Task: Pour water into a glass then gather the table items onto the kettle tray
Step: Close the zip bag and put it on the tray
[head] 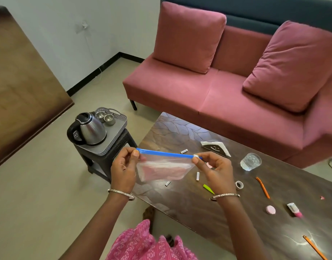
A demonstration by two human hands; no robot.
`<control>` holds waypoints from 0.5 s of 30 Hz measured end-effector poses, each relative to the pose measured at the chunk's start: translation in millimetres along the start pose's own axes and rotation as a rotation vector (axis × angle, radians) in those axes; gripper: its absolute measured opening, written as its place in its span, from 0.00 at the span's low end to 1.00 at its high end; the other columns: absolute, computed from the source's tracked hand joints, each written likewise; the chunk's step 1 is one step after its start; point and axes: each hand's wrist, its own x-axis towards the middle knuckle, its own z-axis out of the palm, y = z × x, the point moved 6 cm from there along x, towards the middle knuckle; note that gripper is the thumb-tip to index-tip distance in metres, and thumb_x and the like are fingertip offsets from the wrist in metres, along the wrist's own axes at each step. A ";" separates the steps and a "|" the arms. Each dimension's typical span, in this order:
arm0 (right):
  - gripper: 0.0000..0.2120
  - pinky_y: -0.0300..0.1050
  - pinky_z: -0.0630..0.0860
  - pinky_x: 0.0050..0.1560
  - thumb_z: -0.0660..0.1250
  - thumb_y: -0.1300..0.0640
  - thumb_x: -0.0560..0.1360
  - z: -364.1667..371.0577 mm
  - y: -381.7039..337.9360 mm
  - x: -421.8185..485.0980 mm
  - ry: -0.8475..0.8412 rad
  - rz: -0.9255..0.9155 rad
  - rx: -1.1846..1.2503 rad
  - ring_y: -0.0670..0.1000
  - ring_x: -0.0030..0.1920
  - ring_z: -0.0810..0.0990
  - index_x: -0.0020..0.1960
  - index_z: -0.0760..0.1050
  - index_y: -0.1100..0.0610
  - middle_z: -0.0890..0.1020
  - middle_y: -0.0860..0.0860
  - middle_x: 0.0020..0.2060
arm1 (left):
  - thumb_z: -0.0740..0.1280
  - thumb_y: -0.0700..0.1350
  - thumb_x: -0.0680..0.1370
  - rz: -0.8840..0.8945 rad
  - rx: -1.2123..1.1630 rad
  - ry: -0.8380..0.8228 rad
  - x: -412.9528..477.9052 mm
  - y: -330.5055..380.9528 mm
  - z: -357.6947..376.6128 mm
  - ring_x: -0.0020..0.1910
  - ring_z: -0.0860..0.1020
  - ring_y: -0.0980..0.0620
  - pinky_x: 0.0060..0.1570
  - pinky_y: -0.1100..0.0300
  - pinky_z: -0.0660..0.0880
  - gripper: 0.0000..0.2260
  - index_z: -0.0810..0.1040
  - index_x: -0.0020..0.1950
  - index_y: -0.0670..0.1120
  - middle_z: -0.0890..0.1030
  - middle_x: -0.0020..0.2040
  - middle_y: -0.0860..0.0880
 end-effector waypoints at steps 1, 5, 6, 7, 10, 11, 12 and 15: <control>0.03 0.49 0.80 0.49 0.77 0.57 0.70 5.1 -2.4 0.2 -0.029 0.003 0.074 0.48 0.42 0.82 0.43 0.84 0.54 0.86 0.52 0.39 | 0.61 0.42 0.81 0.001 -0.016 0.003 0.0 3.0 -3.6 0.41 0.82 0.44 0.49 0.54 0.78 0.07 0.75 0.46 0.43 0.83 0.38 0.43; 0.11 0.36 0.79 0.45 0.72 0.54 0.73 34.7 -6.3 -3.4 -0.088 0.031 0.283 0.48 0.44 0.85 0.53 0.81 0.58 0.87 0.56 0.42 | 0.60 0.44 0.82 -0.042 -0.093 0.108 -2.1 6.2 -26.7 0.33 0.81 0.50 0.40 0.60 0.78 0.09 0.74 0.44 0.49 0.80 0.33 0.46; 0.14 0.35 0.79 0.44 0.71 0.53 0.73 45.5 -6.2 -4.9 -0.101 0.052 0.305 0.47 0.44 0.86 0.56 0.80 0.58 0.87 0.55 0.42 | 0.60 0.45 0.82 -0.056 -0.097 0.144 -2.1 6.4 -36.7 0.33 0.81 0.49 0.39 0.60 0.78 0.09 0.74 0.44 0.50 0.79 0.34 0.45; 0.17 0.36 0.80 0.45 0.72 0.52 0.72 56.8 -5.6 -7.1 -0.124 0.073 0.314 0.47 0.45 0.86 0.58 0.79 0.57 0.87 0.55 0.42 | 0.60 0.45 0.82 -0.068 -0.097 0.170 -1.8 6.6 -46.5 0.33 0.81 0.49 0.38 0.59 0.78 0.08 0.74 0.44 0.50 0.79 0.34 0.43; 0.17 0.36 0.79 0.46 0.73 0.52 0.70 96.9 -3.0 -16.7 -0.235 0.116 0.320 0.46 0.45 0.85 0.56 0.80 0.58 0.87 0.54 0.42 | 0.61 0.44 0.82 -0.096 -0.125 0.237 1.0 7.2 -77.1 0.32 0.81 0.47 0.37 0.53 0.79 0.07 0.74 0.45 0.46 0.76 0.32 0.45; 0.14 0.37 0.79 0.46 0.73 0.53 0.70 111.3 -3.4 -20.2 -0.265 0.116 0.311 0.47 0.45 0.85 0.53 0.82 0.59 0.87 0.54 0.43 | 0.61 0.44 0.82 -0.104 -0.134 0.266 2.5 6.9 -88.2 0.31 0.80 0.46 0.38 0.51 0.78 0.07 0.74 0.45 0.46 0.76 0.32 0.46; 0.11 0.38 0.78 0.47 0.73 0.54 0.71 124.2 -4.0 -23.1 -0.281 0.107 0.292 0.47 0.44 0.84 0.50 0.83 0.59 0.87 0.55 0.42 | 0.62 0.44 0.82 -0.112 -0.133 0.293 4.5 6.3 -98.5 0.31 0.81 0.46 0.37 0.51 0.78 0.07 0.75 0.45 0.45 0.76 0.32 0.45; 0.06 0.39 0.77 0.45 0.71 0.58 0.75 156.5 -7.5 -27.3 -0.264 0.075 0.251 0.48 0.41 0.83 0.43 0.83 0.61 0.86 0.57 0.39 | 0.62 0.43 0.81 -0.160 -0.146 0.332 11.5 -0.3 -126.6 0.32 0.83 0.47 0.35 0.56 0.78 0.04 0.73 0.49 0.43 0.78 0.32 0.43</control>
